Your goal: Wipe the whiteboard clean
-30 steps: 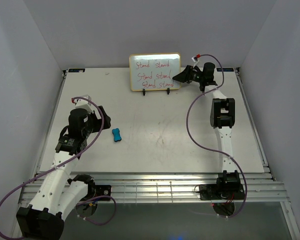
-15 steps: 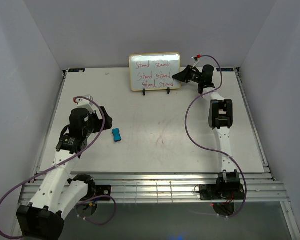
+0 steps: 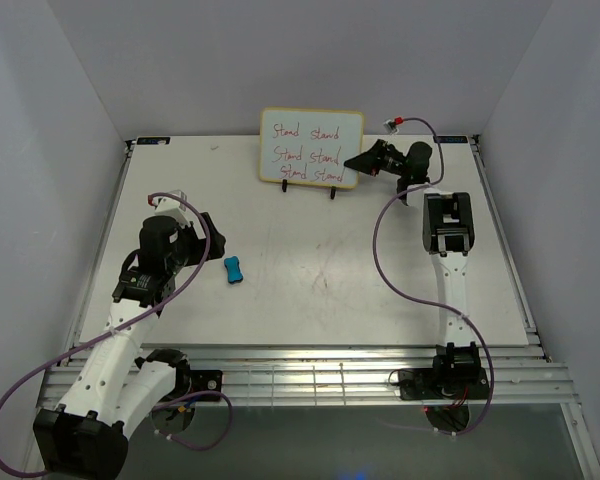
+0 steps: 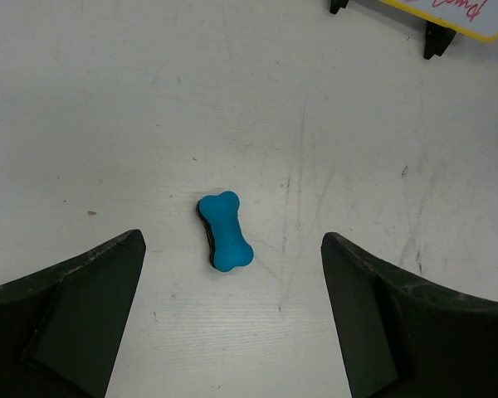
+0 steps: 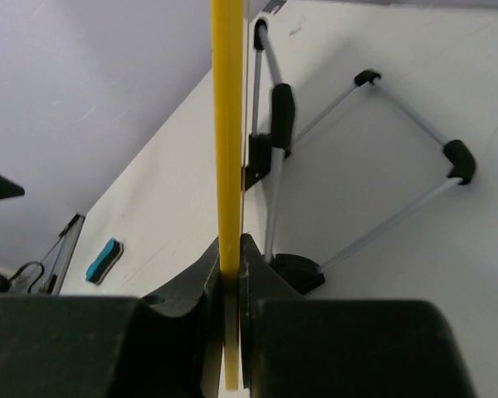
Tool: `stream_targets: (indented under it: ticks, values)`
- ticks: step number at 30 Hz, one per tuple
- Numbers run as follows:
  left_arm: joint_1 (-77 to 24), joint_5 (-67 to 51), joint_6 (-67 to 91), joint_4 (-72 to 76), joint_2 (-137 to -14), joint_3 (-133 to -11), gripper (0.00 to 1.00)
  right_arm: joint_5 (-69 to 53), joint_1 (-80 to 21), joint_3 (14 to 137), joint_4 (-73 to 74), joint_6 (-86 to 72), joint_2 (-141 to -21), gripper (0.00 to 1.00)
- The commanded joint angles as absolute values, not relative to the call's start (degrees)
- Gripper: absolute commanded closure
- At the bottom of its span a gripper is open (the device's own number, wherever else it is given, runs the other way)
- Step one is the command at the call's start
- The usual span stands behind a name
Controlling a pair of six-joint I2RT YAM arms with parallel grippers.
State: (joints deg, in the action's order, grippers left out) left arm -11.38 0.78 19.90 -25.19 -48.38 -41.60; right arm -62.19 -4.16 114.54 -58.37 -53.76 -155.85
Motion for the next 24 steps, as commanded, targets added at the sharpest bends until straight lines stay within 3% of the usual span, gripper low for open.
stream_targets:
  ticks: [1, 11, 24]
  values:
    - [-11.5, 0.1, 19.2, -24.2, -47.5, -41.0, 0.02, -69.1, -4.2, 108.3, -71.0, -53.7, -152.3, 0.92]
    - [-11.6, -2.6, 19.2, -24.0, -46.9, -41.0, 0.02, -70.6, -2.4, 87.6, -95.0, -65.0, -143.6, 0.92]
    - [-11.7, -3.5, 19.2, -23.9, -46.8, -40.9, 0.02, -62.2, -1.7, 76.6, -73.3, -42.7, -123.9, 0.92]
